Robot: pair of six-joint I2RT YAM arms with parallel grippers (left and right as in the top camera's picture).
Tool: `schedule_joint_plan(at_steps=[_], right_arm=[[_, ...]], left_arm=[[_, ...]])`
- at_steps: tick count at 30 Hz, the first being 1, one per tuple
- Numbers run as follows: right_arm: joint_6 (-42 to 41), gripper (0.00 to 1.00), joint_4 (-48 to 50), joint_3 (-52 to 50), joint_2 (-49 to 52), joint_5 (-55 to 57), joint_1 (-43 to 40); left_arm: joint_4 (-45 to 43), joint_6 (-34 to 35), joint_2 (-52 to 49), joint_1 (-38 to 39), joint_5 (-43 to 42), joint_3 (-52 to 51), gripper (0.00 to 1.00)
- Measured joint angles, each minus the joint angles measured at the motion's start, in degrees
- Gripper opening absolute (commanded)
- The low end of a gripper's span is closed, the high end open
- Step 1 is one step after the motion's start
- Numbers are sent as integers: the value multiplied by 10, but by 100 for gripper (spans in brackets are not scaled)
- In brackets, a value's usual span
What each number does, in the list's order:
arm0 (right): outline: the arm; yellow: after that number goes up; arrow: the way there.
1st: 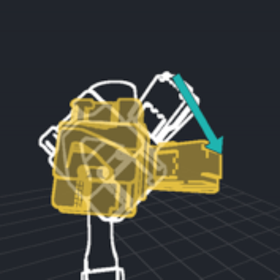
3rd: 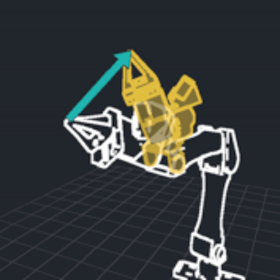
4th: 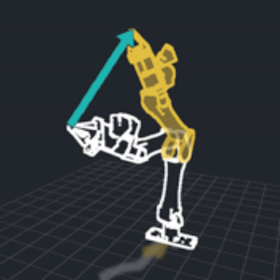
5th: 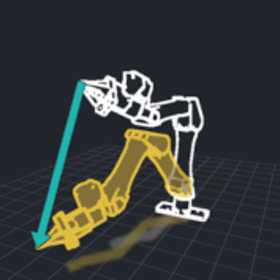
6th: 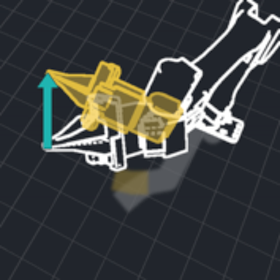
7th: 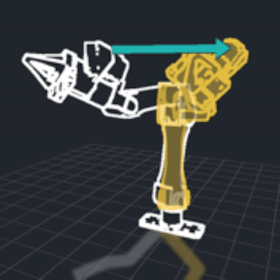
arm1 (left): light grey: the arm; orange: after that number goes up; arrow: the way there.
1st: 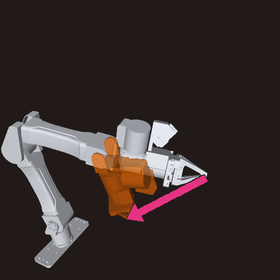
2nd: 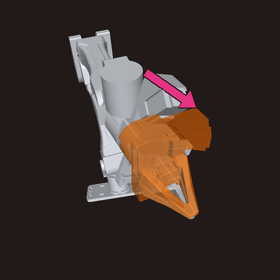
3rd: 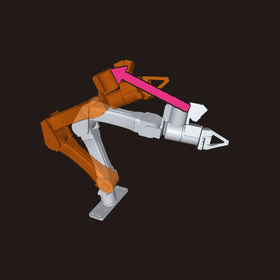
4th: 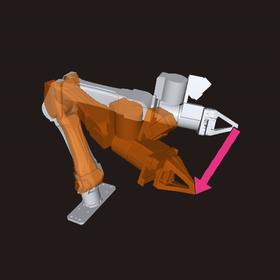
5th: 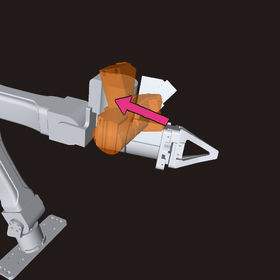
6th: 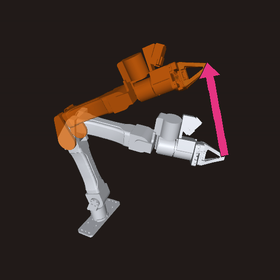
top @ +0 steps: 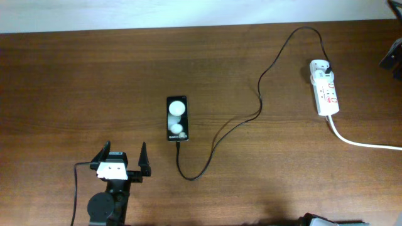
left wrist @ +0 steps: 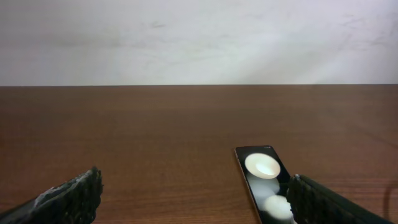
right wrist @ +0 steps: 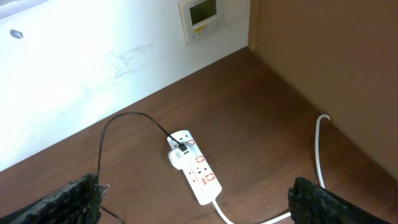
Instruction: Plug charger to phone and switch on socket
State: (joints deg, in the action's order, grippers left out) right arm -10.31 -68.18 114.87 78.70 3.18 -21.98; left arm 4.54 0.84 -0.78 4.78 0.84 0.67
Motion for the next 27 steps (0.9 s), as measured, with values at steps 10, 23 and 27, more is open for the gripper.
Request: schedule_joint_plan(at_steps=[10,23,27], right_arm=[[0,99,-1,0,46,0,0],[0,99,-2,0,58,0,0],[0,99,-2,0,59,0,0]], left_arm=[[0,0,0,0,0,0,99],[0,0,0,0,0,0,99],[0,0,0,0,0,0,99]])
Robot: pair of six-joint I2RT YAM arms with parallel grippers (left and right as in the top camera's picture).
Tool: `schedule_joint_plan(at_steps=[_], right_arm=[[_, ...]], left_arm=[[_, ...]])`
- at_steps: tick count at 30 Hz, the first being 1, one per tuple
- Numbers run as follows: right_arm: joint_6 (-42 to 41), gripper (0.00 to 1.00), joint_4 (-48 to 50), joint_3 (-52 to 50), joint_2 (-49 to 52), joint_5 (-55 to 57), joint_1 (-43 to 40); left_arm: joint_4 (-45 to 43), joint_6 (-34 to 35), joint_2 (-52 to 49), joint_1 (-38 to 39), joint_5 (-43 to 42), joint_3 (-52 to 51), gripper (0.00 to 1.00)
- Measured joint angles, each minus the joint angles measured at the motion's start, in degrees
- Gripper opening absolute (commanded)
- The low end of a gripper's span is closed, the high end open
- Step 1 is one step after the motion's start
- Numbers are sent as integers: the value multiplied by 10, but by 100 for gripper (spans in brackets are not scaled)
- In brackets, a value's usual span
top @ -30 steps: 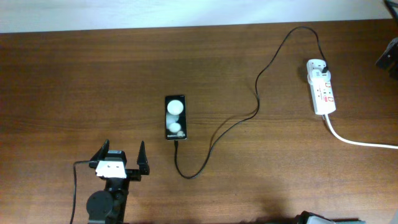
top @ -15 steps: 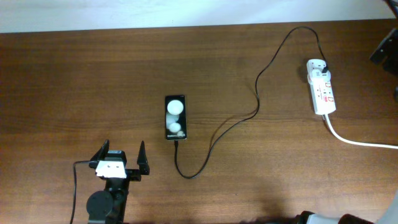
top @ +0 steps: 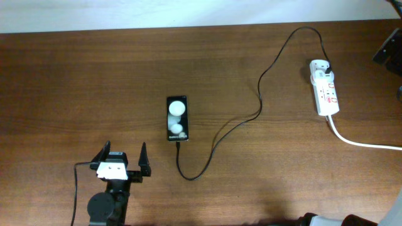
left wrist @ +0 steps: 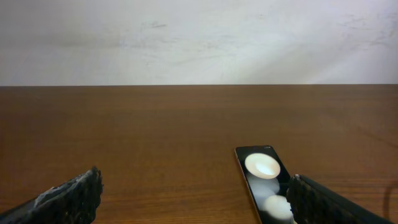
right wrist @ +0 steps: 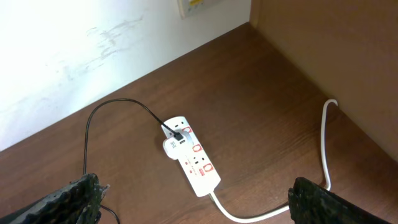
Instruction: Plug charger to phone and switch on socket
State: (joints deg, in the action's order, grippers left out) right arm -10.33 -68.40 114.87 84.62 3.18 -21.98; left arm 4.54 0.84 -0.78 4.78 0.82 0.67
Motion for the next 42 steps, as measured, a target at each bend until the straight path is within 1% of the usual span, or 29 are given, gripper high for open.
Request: schedule_joint_plan(at_steps=[7,13,18,21,27,29,34,42], right_arm=[[0,99,0,0,22,0,0],[0,99,0,0,66,0,0],[0,99,0,0,70,0,3],[0,99,0,0,70,2,31],[1,98,0,0,70,3,162],[0,99,0,0,70,2,183],[0,99,0,-11,70,2,186],[0,99,0,-119,66,2,186]], left_arm=[[0,0,0,0,0,0,99],[0,0,0,0,0,0,99],[0,0,0,0,0,0,99],[0,0,0,0,0,0,99],[0,0,0,0,0,0,99],[0,0,0,0,0,0,99],[0,0,0,0,0,0,99],[0,0,0,0,0,0,99]])
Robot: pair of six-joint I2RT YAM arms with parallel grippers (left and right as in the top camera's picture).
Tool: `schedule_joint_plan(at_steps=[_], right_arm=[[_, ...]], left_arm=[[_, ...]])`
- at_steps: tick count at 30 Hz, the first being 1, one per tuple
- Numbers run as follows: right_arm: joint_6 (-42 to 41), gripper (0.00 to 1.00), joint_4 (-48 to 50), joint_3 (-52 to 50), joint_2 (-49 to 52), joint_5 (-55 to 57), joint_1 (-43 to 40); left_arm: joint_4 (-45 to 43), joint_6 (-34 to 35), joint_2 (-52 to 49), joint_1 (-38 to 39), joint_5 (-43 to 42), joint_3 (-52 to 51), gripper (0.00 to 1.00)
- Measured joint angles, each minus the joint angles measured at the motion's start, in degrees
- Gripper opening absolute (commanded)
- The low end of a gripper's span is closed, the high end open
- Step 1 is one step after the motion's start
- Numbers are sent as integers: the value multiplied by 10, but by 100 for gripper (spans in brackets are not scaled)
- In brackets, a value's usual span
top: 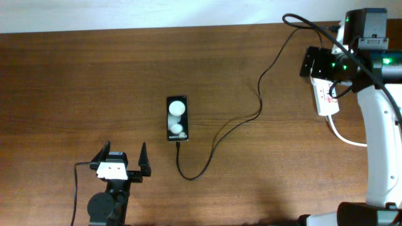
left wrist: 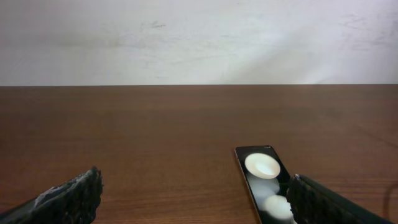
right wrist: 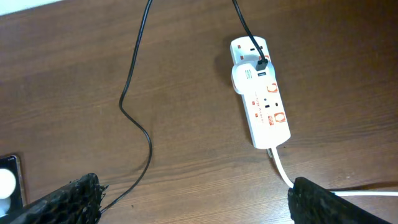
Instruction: Plug charger to phone and switch on socket
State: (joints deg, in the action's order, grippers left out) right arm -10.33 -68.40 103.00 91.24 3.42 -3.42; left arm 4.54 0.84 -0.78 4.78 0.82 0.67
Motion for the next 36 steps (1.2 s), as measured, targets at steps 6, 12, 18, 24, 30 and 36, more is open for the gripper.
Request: schedule_joint_plan(at_steps=[6,12,18,24,30,36], right_arm=[[0,99,4,-78,-64,0,0],[0,99,-4,-187,-149,0,0],[0,99,-2,-196,-236,0,0],[0,99,-1,-198,-285,0,0],[16,98,0,-279,-313,16,0],[43,99,-2,-360,-344,51,0]], left_arm=[[0,0,0,0,0,0,99],[0,0,0,0,0,0,99],[0,0,0,0,0,0,99],[0,0,0,0,-2,0,99],[0,0,0,0,-2,0,99],[0,0,0,0,-2,0,99]])
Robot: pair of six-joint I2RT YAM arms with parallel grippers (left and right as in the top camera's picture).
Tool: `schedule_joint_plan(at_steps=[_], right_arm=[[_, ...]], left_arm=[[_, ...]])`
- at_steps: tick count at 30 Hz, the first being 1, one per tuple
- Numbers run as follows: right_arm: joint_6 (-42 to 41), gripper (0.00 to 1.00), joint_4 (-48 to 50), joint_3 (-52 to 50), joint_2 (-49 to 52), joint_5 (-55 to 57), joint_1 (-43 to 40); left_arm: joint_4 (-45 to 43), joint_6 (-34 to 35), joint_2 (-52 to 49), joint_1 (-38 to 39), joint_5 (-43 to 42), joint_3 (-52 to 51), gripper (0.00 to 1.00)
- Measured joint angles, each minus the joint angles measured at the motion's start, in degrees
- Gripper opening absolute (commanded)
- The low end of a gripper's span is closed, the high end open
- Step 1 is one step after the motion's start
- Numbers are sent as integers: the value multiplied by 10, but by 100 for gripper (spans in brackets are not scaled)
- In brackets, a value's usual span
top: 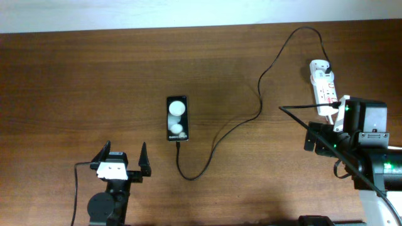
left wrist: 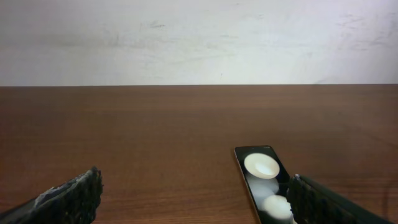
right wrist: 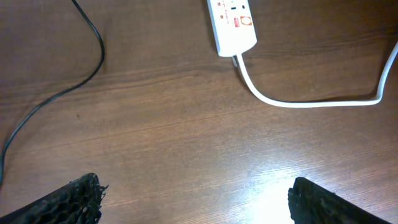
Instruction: Plug charger to phone and switch on socket
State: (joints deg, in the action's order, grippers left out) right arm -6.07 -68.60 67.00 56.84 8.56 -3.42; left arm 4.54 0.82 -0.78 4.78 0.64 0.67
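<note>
The black phone (top: 177, 118) lies face up at the table's middle, its screen reflecting lamps; it also shows in the left wrist view as the phone (left wrist: 266, 183). A black charger cable (top: 217, 141) meets the phone's near end, loops right and runs up to the white power strip (top: 324, 88) at the far right. My left gripper (top: 122, 158) rests open left of and nearer than the phone, fingertips wide in its own view (left wrist: 194, 196). My right gripper (right wrist: 198, 202) is open over bare table just short of the strip's near end (right wrist: 233, 22), holding nothing.
A white mains cord (right wrist: 298, 99) leaves the strip's near end and curves off to the right. The right arm's body (top: 361, 135) covers the strip's near end from above. A pale wall (left wrist: 199, 37) stands behind the table's far edge.
My right arm was over the far right, beside the strip's far end, with the whole strip in its view. Now it is nearer the front, seeing only the strip's near end. Left arm unmoved.
At first my right arm showed only at the frame's right edge, its camera viewing the strip and wall from afar. Then it stood over the strip's far end, and now sits nearer than the strip. Phone, cable and left gripper stayed put throughout.
</note>
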Motion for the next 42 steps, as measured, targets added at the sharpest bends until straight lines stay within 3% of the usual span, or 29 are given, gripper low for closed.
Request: schedule_joint_plan(at_steps=[12,17,25,32,42], right_arm=[[3,98,7,-57,0,-37,0],[0,99,51,-123,1,-61,0],[0,99,89,-135,1,-115,0],[0,99,221,-250,-4,-124,44],[0,99,228,-288,-61,-127,46]], left_arm=[[0,0,0,0,0,0,99],[0,0,0,0,0,0,99],[0,0,0,0,0,0,99],[0,0,0,0,0,0,99],[0,0,0,0,0,0,99]])
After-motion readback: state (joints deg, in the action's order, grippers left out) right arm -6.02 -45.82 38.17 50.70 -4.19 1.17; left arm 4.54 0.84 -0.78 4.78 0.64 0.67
